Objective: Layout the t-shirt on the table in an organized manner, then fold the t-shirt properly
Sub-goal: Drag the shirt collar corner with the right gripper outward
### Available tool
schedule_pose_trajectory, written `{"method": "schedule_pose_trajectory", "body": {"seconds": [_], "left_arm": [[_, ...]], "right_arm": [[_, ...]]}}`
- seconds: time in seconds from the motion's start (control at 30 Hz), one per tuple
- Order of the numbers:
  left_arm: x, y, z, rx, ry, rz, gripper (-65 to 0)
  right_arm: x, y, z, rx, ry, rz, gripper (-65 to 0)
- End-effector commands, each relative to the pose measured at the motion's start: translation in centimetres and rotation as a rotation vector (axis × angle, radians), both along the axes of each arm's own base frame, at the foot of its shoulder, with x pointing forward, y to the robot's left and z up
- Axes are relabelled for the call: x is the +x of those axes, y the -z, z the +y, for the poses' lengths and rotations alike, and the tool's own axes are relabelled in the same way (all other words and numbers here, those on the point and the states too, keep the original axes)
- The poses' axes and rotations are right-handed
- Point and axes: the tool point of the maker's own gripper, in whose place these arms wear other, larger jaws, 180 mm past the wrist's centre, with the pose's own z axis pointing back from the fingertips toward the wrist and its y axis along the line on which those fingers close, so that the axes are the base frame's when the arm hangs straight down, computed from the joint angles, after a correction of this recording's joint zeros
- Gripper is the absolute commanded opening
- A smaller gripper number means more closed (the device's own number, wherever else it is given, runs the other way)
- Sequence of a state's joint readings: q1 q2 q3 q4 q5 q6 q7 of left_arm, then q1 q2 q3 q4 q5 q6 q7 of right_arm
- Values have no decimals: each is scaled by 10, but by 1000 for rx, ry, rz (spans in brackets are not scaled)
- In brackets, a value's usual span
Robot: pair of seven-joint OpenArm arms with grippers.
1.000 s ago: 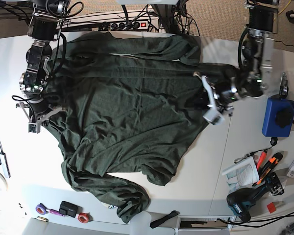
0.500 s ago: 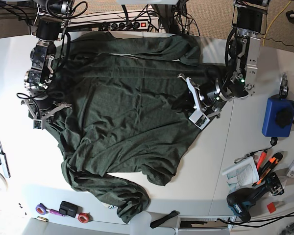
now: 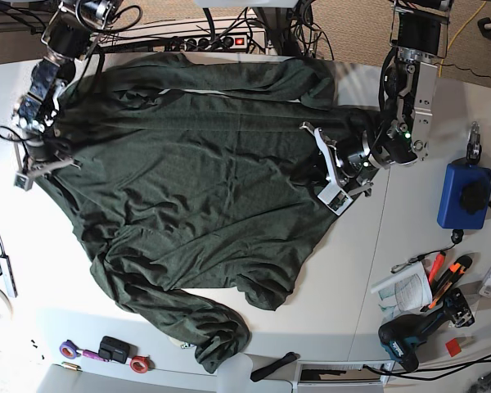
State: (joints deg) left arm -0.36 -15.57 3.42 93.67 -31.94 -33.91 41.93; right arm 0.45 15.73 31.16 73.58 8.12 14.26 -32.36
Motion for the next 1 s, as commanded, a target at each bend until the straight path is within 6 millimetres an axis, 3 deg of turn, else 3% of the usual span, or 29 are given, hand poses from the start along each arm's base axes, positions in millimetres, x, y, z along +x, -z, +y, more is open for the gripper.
{"method": "schedule_pose_trajectory", "body": {"seconds": [0.0,0.3,0.43,0.57,0.73,0.87,0.97], "left_arm": [[8,-15,-1,-31,-2,-46,-650],[8,-15,-1,-30,-2,-46,-650],[8,-15,-1,-30,-2,-45,-650],[8,-15,-1,-31,-2,-46,-650],[9,-16,-1,-34,-2,-48,-650],[8,-16,-1,-34,-3,-48,-650],[8,-16,-1,-34,-3,-48,-650]], "right_arm": [[-14,5,-9,-5,23,54,-650],[-46,12,-29,20,109,84,-650],[-55,3,-47,58,210,13,-650],[-44,-25,-56,85,204,-103,-650],[-11,-64,-35,76,9,-210,-650],[11,-86,-19,121,-65,-307,-554],[25,-99,-18,122,-69,-351,-435]]}}
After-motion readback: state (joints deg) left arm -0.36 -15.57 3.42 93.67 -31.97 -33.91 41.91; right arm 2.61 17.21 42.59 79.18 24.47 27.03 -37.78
